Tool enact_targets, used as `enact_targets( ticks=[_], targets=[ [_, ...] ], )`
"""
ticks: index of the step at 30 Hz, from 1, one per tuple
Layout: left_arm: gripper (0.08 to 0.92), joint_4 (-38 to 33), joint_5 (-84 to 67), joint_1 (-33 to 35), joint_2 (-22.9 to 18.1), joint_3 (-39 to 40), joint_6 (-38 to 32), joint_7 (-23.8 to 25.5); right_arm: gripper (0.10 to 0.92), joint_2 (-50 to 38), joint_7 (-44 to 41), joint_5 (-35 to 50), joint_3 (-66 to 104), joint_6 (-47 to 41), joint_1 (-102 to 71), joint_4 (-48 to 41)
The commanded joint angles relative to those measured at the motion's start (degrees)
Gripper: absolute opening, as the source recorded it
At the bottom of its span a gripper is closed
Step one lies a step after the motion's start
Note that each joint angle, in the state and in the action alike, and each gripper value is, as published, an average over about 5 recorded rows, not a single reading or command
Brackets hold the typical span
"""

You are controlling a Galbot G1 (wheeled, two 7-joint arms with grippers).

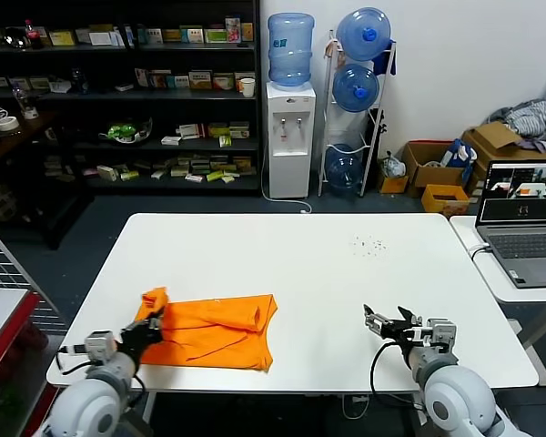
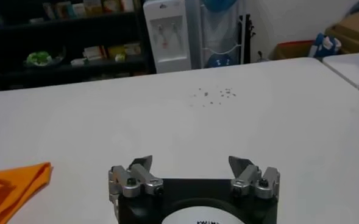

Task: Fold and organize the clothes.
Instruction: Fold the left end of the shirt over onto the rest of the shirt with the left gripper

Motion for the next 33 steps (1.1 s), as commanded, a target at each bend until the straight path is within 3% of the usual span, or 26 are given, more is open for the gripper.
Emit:
enact_targets(
  ticks=[1, 10, 21, 24, 33],
  targets=[
    [0.130, -4.1, -7.9, -7.7, -8.6, 14.4, 3.3, -4.0, 0.823, 1.6, 0.6, -1.4, 3.3, -0.2, -4.8, 0.4],
    [0.130, -0.8, -3.7, -11.2, -10.1, 17.5, 2.9, -3.5, 0.823, 2.4, 0.7, -1.8, 3.6, -0.2, -5.6, 0.7],
    [0.135, 1.7, 1.8, -10.5, -10.9, 17.3, 1.3, -1.1, 0.823, 1.7, 0.6, -1.0, 2.6, -0.2, -4.4, 0.6],
    [0.182, 1.2, 1.1, -10.1, -11.3, 16.3, 0.9, -0.5, 0.823, 1.6, 0.4, -0.9, 2.3, -0.1, -3.9, 0.2],
    [0.438, -5.0, -3.2, -6.3, -9.8, 13.4, 0.8, -0.1, 0.823, 1.4, 0.2, -0.4, 1.2, 0.2, -2.2, -0.8]
  ],
)
